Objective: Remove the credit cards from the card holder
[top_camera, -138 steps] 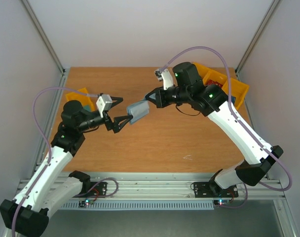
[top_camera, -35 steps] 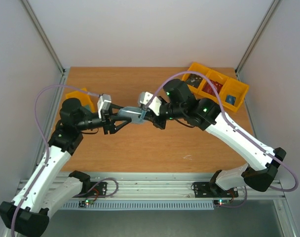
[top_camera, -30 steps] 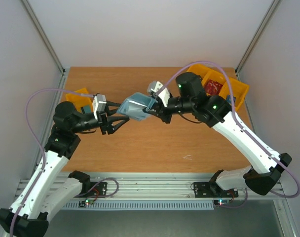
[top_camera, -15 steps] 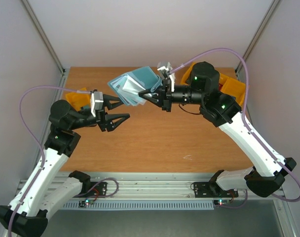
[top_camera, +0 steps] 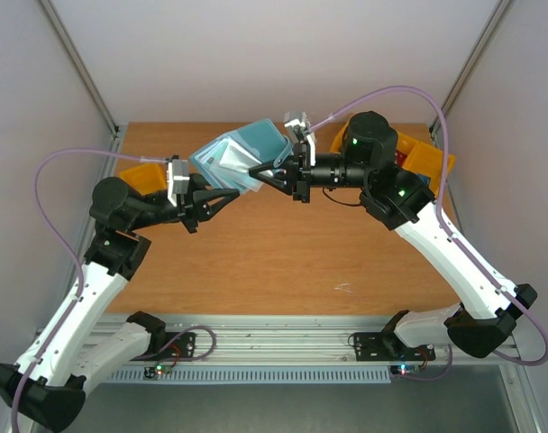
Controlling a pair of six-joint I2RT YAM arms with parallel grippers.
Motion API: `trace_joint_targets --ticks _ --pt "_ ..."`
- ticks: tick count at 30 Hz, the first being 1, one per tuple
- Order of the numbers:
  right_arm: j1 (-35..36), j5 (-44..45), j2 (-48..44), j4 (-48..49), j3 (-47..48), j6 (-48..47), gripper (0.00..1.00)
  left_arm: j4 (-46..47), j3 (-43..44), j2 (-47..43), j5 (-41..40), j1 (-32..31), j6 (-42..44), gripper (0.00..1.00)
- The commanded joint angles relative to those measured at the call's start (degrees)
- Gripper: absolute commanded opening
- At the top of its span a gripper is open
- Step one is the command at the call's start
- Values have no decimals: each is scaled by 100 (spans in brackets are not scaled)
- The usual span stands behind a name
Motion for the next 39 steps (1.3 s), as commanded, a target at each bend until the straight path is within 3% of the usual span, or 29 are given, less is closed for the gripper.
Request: trace_joint_targets --ticks 1,5,12,13,16,20,21,24,26,28,30,34,36,39 --pt "26 -35 63 60 25 -82 1 437 168 36 45 -104 39 13" --pt "50 15 126 -118 110 -231 1 419 179 71 -8 -129 30 21" --pt "151 54 248 -351 238 -462 1 379 195 113 -41 -125 14 24" --pt "161 42 269 -368 255 -478 1 375 195 115 -37 -125 20 23" --pt "171 -6 298 -374 282 -504 1 343 190 111 -25 -125 46 2" --pt "167 131 235 -408 263 -566 2 153 141 74 -121 -125 41 0" --pt "162 303 216 -481 269 -594 6 22 130 63 -273 -125 40 0" --pt "95 1218 185 -957 306 -678 34 -695 97 25 -1635 -127 95 0" --pt "17 1851 181 -1393 385 -703 45 -1459 61 -14 -2648 -125 345 0" --pt "-51 2462 176 -1841 457 -738 53 -2330 42 45 -3655 -125 1162 0" --pt "-63 2966 182 -2252 525 -851 57 -3209 -96 250 -4852 -125 2823 0" --pt "-60 3190 185 -2661 499 -900 58 -3367 -687 501 -6805 -125 5601 0" --pt "-42 3027 212 -2596 410 -815 56 -3596 -510 509 -6974 -126 5935 0" --pt "198 2928 302 -2331 301 -819 58 -3943 -154 597 -6694 -125 5361 0"
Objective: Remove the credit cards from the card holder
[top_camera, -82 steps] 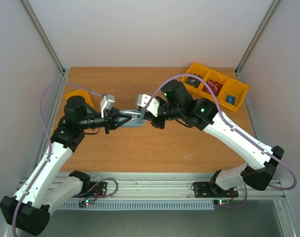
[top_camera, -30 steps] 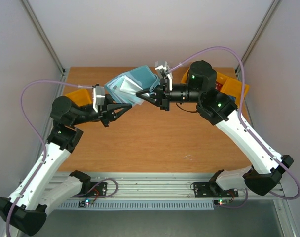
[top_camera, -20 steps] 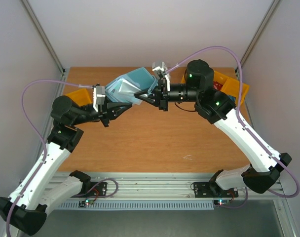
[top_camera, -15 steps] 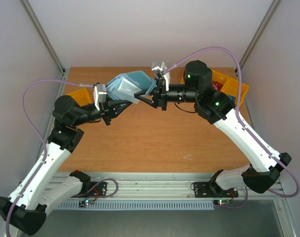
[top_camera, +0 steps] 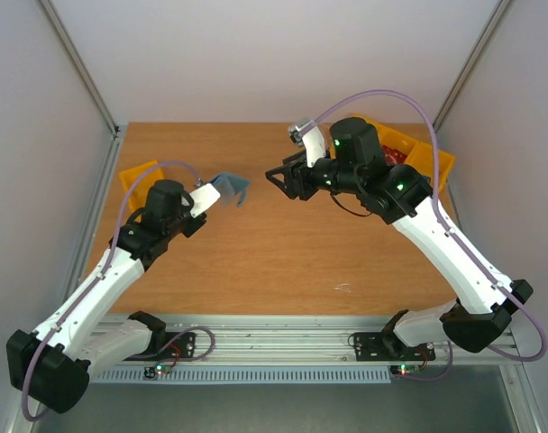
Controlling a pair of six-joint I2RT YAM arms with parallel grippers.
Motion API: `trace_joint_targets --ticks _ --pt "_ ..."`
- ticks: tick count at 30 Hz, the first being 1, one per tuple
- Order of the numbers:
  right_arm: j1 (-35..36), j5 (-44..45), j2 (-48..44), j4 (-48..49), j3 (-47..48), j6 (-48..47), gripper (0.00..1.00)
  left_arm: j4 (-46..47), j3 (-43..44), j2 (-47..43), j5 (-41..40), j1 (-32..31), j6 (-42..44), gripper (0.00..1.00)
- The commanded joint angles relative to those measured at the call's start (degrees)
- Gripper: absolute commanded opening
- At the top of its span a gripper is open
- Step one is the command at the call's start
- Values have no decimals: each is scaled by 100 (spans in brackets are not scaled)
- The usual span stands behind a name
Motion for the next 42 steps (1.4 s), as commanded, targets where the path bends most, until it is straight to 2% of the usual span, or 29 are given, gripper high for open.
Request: trace_joint_targets --ticks 1,6,13,21,27,29,34,36,37,42 --pt "393 179 148 87 -41 -95 61 -426 534 -50 -537 -7 427 0" --pt "795 52 398 320 66 -145 67 -1137 824 -138 900 -7 -958 0" --pt "829 -103 639 819 -48 559 66 -1280 926 -259 2068 -11 -2603 0" --pt "829 912 891 543 -25 750 69 -910 1043 -421 3045 -7 -3119 0" --pt "829 767 1051 326 20 602 68 -637 1020 -514 3611 -11 -3476 0" --pt "829 775 1115 254 63 575 60 -584 1018 -536 3766 -7 -3507 0" --pt "729 623 1093 140 110 514 18 -302 895 -715 4380 -7 -3496 0" --pt "643 396 1015 156 65 484 5 -82 811 -840 4650 -10 -3458 0" --pt "588 235 957 190 25 463 1 41 775 -880 4739 -7 -3450 3" --pt "417 -834 657 313 -124 -86 1 407 707 -1098 4813 18 -3430 18"
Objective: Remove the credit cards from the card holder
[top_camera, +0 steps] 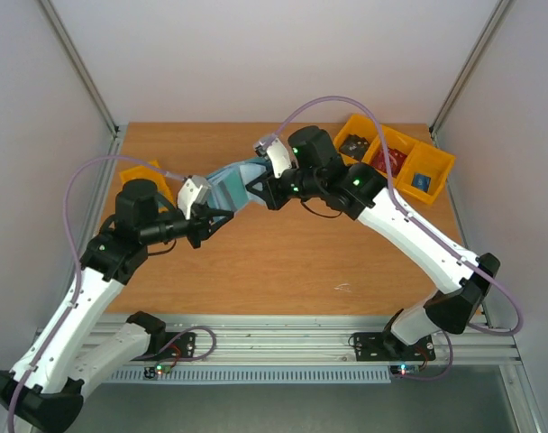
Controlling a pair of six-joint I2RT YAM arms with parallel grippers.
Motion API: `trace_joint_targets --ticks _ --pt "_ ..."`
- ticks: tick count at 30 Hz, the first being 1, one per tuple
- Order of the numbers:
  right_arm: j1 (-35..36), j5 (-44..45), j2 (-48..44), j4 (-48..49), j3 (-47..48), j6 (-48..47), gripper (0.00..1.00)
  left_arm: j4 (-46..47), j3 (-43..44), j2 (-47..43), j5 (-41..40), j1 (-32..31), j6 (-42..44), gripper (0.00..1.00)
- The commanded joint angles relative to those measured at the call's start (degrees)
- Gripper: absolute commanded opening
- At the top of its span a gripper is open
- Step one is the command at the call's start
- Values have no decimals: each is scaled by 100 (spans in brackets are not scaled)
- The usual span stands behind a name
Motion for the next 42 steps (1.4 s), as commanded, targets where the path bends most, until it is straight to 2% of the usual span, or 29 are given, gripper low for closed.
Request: trace_joint_targets --ticks 1,3,7,13,23,28,31,34,36,38,40,42 --pt "-178 -951 -327 74 -134 -535 1 1081 -11 -351 617 -2 66 19" --pt "-277 -1274 -411 50 -153 -622 1 1201 -34 -444 614 11 70 24" --pt "-428 -1673 -487 17 -174 -665 1 1317 -76 -653 551 28 147 25" --pt "-427 -2248 -470 87 -125 -710 1 1280 -97 -640 -212 29 274 25" --pt "-430 -2685 -351 17 2 -793 1 1389 -80 -464 -184 29 115 28" --pt "-298 -2748 -162 -21 198 -859 1 1548 -139 -389 82 28 7 31" --pt "-224 -2751 -4 -162 386 -976 1 1666 -156 -349 267 29 -63 22" --pt "-228 -2709 -42 -52 311 -978 2 1542 -161 -329 152 29 -71 1" --pt "-272 -2350 -116 -29 220 -916 11 1290 -135 -334 -168 29 63 0" --pt "-403 -1729 -189 -90 119 -746 26 845 -19 -237 -1110 24 253 0" --pt "-549 -1053 -244 -309 56 -611 38 299 67 -62 -2389 28 904 0" --pt "-670 -669 -289 -504 20 -544 45 91 -4 124 -3647 28 2245 0"
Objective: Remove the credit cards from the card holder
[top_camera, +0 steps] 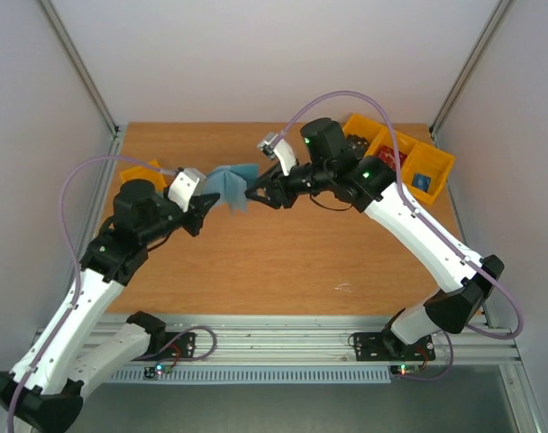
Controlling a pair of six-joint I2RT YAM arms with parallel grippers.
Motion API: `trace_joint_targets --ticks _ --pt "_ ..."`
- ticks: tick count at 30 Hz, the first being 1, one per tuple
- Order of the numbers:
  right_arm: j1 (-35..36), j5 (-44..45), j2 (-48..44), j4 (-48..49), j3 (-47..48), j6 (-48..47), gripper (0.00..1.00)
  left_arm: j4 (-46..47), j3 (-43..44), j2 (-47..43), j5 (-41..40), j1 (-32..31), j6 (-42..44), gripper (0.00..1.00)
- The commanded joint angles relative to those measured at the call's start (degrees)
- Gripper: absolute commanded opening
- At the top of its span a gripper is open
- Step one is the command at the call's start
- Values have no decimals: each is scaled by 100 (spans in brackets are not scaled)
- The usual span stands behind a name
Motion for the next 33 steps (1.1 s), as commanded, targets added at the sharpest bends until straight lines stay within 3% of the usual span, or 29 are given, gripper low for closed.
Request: trace_joint_targets --ticks 1,4,6,9,15,19,25,27,30,33 --pt "-298 1139 -235 -359 -111 224 49 -564 9 366 -3021 11 2323 0" --pt "-315 1243 -240 -519 -144 176 60 -147 -303 359 -3974 10 4287 0" --pt "-314 1153 -220 -493 -196 179 62 -151 -196 350 -3996 11 4612 0" --pt "-317 815 -215 -206 -332 268 66 -663 165 345 -3091 11 3810 0" --pt "-316 -5 -304 175 -500 93 98 -1147 532 232 -533 41 1414 0" --pt "-318 -245 -427 257 -609 -56 98 -976 588 167 743 80 458 0" --pt "-317 -313 -370 38 -545 -240 98 -413 587 -13 1951 172 -180 0" --pt "-314 -622 -382 -23 -524 -346 88 -277 575 -72 2196 198 -348 0" --pt "-316 -1286 -499 61 -569 -358 55 -168 591 -117 2317 257 -468 0" --pt "-314 -1703 -607 188 -621 -308 32 -120 573 -132 2342 324 -585 0"
